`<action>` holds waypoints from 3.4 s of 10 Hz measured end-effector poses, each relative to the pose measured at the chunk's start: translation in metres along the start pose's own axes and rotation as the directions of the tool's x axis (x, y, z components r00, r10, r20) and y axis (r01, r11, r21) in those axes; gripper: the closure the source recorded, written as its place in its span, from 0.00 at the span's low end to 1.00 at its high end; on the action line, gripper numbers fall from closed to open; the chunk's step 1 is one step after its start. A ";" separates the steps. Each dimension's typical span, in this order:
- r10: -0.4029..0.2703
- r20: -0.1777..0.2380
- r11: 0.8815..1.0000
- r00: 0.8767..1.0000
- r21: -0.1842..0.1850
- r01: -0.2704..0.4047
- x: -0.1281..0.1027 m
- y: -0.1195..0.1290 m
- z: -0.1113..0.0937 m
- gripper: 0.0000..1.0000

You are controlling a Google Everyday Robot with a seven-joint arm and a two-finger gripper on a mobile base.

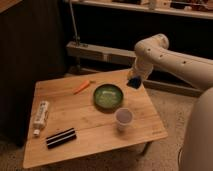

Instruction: Place the white sponge in the ceramic bowl

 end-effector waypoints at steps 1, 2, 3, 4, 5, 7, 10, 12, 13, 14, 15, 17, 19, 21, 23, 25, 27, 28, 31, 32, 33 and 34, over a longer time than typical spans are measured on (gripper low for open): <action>-0.026 -0.009 1.000 1.000 -0.016 0.025 0.001 0.022 0.010 1.00; -0.062 -0.024 0.998 0.998 -0.032 0.062 0.003 0.050 0.026 1.00; -0.100 -0.038 0.994 0.994 -0.047 0.098 0.004 0.074 0.041 1.00; -0.131 -0.052 0.990 0.990 -0.058 0.128 0.006 0.094 0.054 1.00; -0.167 -0.073 0.984 0.983 -0.071 0.162 0.010 0.119 0.073 1.00; -0.213 -0.118 0.975 0.970 -0.086 0.203 0.023 0.154 0.119 1.00; -0.220 -0.137 0.972 0.966 -0.117 0.205 0.032 0.166 0.156 1.00; -0.222 -0.118 0.970 0.968 -0.131 0.206 0.030 0.160 0.155 1.00; -0.223 -0.108 0.969 0.969 -0.132 0.208 0.026 0.157 0.149 1.00; -0.220 -0.094 0.969 0.971 -0.140 0.206 0.019 0.155 0.136 1.00; -0.216 -0.082 0.968 0.973 -0.151 0.202 0.012 0.155 0.120 1.00; -0.205 -0.069 0.968 0.976 -0.162 0.192 0.001 0.148 0.095 1.00; -0.203 -0.078 0.970 0.976 -0.150 0.190 0.000 0.142 0.088 1.00; -0.192 -0.094 0.974 0.977 -0.138 0.178 0.005 0.135 0.097 1.00; -0.168 -0.106 0.982 0.980 -0.106 0.156 0.012 0.109 0.110 0.99; -0.152 -0.107 0.987 0.983 -0.078 0.144 0.010 0.104 0.108 0.86; -0.139 -0.110 0.990 0.984 -0.055 0.134 0.008 0.095 0.103 0.67; -0.145 -0.115 0.989 0.983 -0.041 0.141 0.006 0.095 0.104 0.57; -0.157 -0.145 0.988 0.977 -0.019 0.156 0.008 0.101 0.109 0.26; -0.161 -0.153 0.987 0.975 -0.013 0.161 0.010 0.100 0.110 0.21; -0.168 -0.158 0.986 0.973 -0.013 0.168 0.011 0.101 0.111 0.20; -0.169 -0.162 0.986 0.972 -0.016 0.169 0.013 0.099 0.111 0.20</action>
